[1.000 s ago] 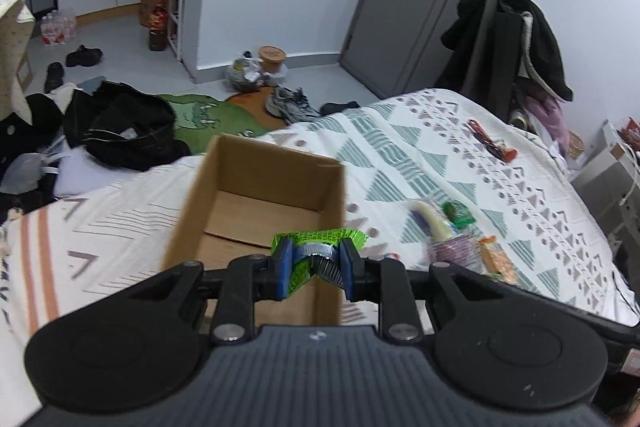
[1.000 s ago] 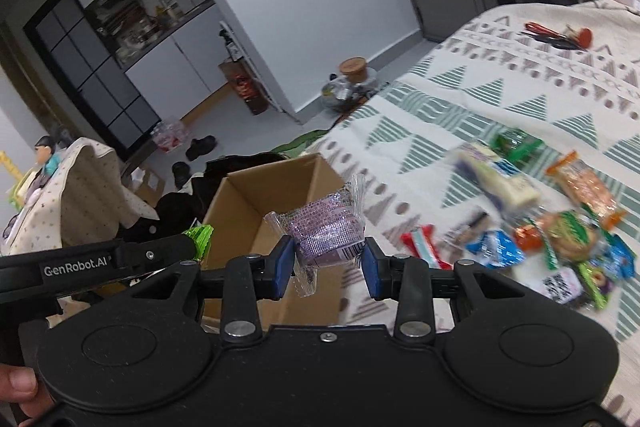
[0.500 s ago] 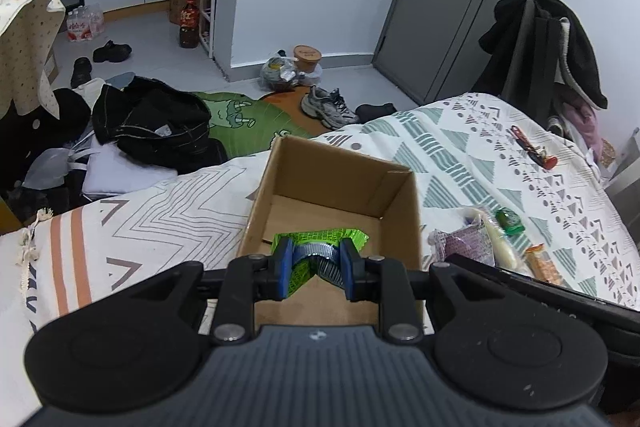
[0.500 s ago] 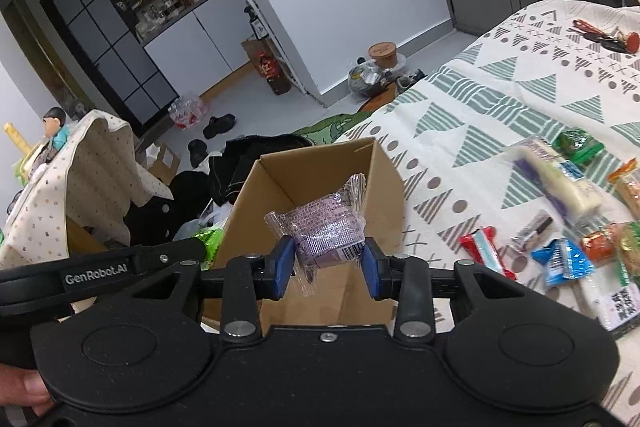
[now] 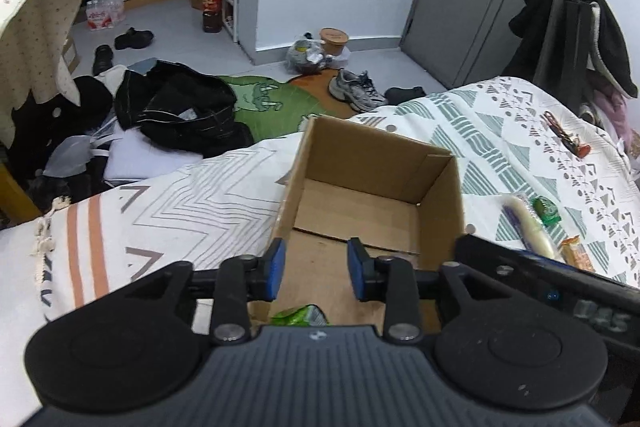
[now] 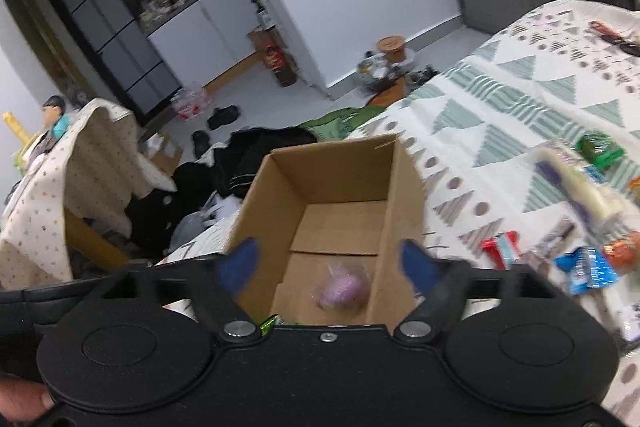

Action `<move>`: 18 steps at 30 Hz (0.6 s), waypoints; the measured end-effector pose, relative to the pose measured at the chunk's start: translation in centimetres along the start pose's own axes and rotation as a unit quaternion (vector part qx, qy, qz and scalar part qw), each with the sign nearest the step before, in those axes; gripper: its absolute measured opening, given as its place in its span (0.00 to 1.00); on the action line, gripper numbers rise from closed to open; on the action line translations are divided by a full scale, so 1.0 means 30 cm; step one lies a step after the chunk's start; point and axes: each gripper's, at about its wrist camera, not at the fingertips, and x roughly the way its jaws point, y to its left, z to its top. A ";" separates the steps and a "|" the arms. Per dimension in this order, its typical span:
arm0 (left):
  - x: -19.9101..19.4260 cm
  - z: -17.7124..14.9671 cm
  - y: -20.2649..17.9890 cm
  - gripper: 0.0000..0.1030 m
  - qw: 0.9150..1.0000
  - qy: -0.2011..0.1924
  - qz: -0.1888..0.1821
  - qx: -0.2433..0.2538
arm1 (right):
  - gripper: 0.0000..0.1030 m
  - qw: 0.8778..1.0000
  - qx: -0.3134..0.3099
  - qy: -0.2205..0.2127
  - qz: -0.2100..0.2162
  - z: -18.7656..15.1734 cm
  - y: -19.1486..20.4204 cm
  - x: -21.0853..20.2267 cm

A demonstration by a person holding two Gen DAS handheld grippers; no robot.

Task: Organize snacks
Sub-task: 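Carry both packets over the cardboard box and open both tools to drop them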

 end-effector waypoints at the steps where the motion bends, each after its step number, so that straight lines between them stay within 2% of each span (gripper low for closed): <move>1: -0.007 -0.002 0.002 0.46 1.000 -0.003 0.005 -0.001 | 0.84 1.000 -0.002 -0.003 -0.003 0.000 -0.003 -0.013; 2: -0.014 -0.004 0.003 0.54 1.000 -0.008 0.010 -0.003 | 0.87 1.000 -0.003 -0.001 -0.005 0.002 -0.007 -0.022; 4: -0.033 -0.006 0.002 0.62 1.000 -0.021 0.020 -0.002 | 0.95 1.000 -0.009 0.003 -0.020 0.001 -0.013 -0.049; 8: -0.072 -0.008 -0.015 0.76 0.998 -0.046 0.034 0.007 | 1.00 0.999 -0.028 -0.011 -0.041 -0.007 -0.020 -0.112; 12: -0.104 -0.011 -0.043 0.77 0.998 -0.050 0.027 0.005 | 1.00 0.996 -0.026 -0.029 -0.082 -0.009 -0.040 -0.167; 18: -0.155 -0.031 -0.110 0.78 0.998 -0.059 0.008 0.021 | 1.00 0.993 0.002 -0.056 -0.102 -0.015 -0.109 -0.239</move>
